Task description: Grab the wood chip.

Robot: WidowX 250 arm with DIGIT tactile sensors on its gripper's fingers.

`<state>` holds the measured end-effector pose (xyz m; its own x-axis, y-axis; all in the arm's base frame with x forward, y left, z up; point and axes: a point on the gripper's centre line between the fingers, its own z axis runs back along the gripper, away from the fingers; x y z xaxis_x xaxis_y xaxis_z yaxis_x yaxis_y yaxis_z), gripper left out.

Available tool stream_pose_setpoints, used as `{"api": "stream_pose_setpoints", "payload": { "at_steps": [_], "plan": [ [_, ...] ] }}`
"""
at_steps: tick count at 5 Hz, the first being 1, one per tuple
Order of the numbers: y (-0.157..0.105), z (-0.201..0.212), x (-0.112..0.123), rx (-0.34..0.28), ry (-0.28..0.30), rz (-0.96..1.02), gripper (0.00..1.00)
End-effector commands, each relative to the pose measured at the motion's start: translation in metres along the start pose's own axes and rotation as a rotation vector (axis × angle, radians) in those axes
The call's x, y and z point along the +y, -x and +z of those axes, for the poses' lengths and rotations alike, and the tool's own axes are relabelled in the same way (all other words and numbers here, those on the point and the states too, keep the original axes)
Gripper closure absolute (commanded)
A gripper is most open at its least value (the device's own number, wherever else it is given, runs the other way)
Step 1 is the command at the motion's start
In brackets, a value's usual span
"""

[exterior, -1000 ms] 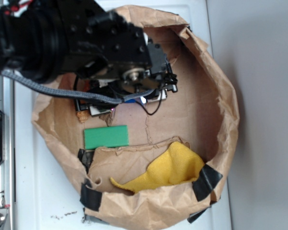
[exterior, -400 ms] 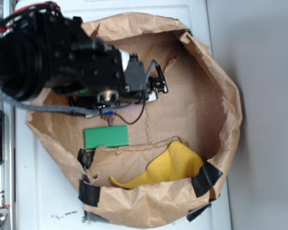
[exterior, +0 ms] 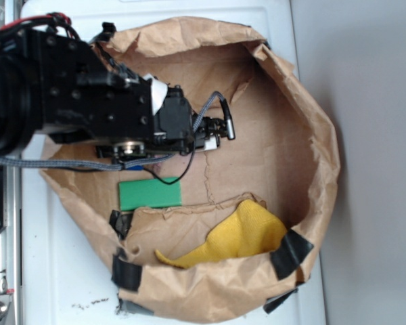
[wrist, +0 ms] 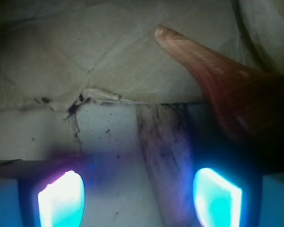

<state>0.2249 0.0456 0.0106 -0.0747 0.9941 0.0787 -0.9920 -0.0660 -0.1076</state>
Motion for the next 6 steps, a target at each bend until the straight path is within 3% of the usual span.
{"api": "stream_pose_setpoints", "payload": {
  "at_steps": [1, 3, 4, 6],
  "plan": [
    [-0.016, 0.006, 0.014, 0.023, 0.009, -0.035, 0.00],
    [-0.016, 0.015, 0.005, 0.049, -0.027, -0.024, 0.00],
    [-0.017, 0.012, -0.001, 0.048, -0.025, 0.002, 1.00],
    [-0.016, 0.009, -0.004, 0.032, -0.021, 0.011, 1.00]
  ]
}}
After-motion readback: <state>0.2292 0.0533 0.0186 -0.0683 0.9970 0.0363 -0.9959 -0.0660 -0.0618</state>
